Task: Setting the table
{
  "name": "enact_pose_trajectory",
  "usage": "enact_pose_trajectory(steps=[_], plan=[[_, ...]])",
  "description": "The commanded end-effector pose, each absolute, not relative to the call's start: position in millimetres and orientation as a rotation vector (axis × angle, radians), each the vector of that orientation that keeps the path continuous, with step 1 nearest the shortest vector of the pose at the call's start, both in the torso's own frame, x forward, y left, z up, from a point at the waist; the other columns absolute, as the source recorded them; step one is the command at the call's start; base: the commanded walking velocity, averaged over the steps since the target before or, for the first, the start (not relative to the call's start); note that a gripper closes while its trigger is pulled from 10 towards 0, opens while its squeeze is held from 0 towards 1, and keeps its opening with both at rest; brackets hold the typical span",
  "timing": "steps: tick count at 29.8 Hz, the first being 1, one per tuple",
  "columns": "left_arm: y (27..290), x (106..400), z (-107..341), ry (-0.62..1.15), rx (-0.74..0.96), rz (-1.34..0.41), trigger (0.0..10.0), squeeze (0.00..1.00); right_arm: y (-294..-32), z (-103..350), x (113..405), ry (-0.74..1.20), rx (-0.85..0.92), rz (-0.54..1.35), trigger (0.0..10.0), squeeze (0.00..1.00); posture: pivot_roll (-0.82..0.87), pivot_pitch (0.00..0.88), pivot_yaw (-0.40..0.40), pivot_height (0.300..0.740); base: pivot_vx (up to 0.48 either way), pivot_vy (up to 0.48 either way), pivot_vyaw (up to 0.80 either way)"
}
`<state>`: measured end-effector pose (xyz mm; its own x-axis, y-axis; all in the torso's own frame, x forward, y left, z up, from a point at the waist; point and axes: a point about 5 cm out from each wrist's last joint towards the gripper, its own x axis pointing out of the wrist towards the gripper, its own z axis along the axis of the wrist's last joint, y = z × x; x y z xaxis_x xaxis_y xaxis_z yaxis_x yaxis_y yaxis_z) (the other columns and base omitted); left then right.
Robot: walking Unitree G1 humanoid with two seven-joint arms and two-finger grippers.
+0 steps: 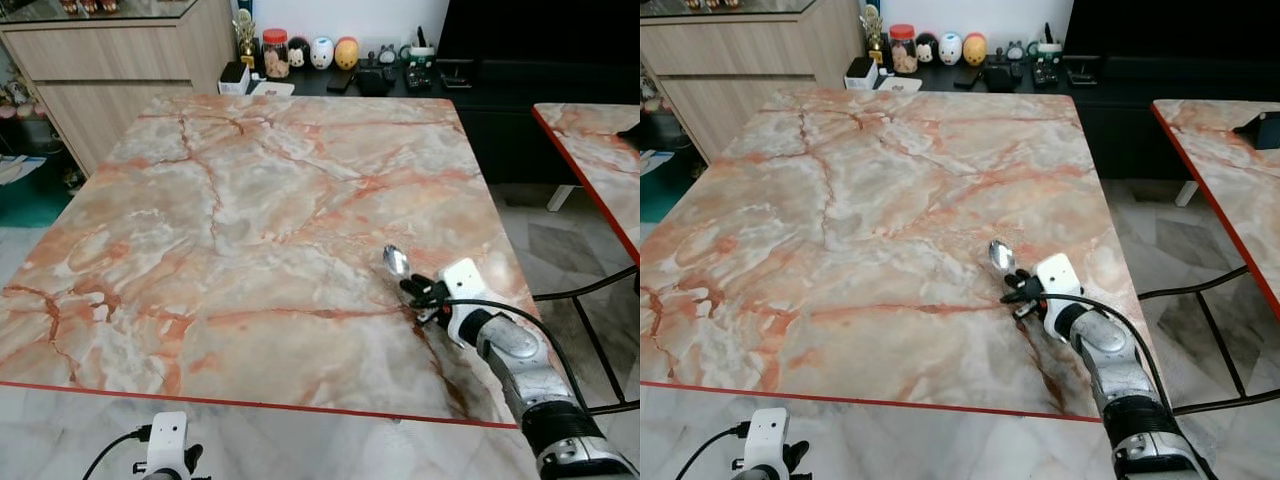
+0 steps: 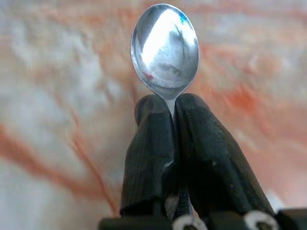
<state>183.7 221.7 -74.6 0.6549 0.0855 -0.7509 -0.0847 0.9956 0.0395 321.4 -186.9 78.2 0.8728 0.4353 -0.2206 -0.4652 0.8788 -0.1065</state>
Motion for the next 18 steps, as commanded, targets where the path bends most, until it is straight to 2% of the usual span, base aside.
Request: enact_pose_trajectory(steps=[1,9,10,12,18], plan=[[221.5,179.6,-77.0,0.873,0.003,0.092,10.0,0.00,-184.0,87.7,322.5,0.149,-0.153,0.460,10.0,0.00,-0.06,0.000,0.017,0.740,0.000,0.000,0.00],[221.3,175.1,-79.3,0.887,0.005,0.091,10.0,0.00,-170.5,110.6,323.2,-0.045,-0.136,0.334,10.0,0.00,-0.07,0.000,0.009,0.740,0.000,0.000,0.00],[221.5,174.4,-79.6,0.888,0.006,0.090,10.0,0.00,-172.1,111.8,322.9,-0.065,-0.137,0.287,10.0,0.00,-0.06,0.000,0.009,0.740,0.000,0.000,0.00],[222.7,171.6,-80.6,0.893,0.014,0.089,10.0,0.00,-180.6,118.1,320.6,-0.151,-0.095,0.068,10.0,0.00,-0.06,0.000,0.003,0.740,0.000,0.000,0.00],[222.9,165.8,-83.5,0.920,0.055,0.076,10.0,0.00,-187.5,109.2,298.9,-0.185,-0.063,-0.054,10.0,0.00,-0.04,0.000,-0.006,0.740,0.000,0.000,0.00]])
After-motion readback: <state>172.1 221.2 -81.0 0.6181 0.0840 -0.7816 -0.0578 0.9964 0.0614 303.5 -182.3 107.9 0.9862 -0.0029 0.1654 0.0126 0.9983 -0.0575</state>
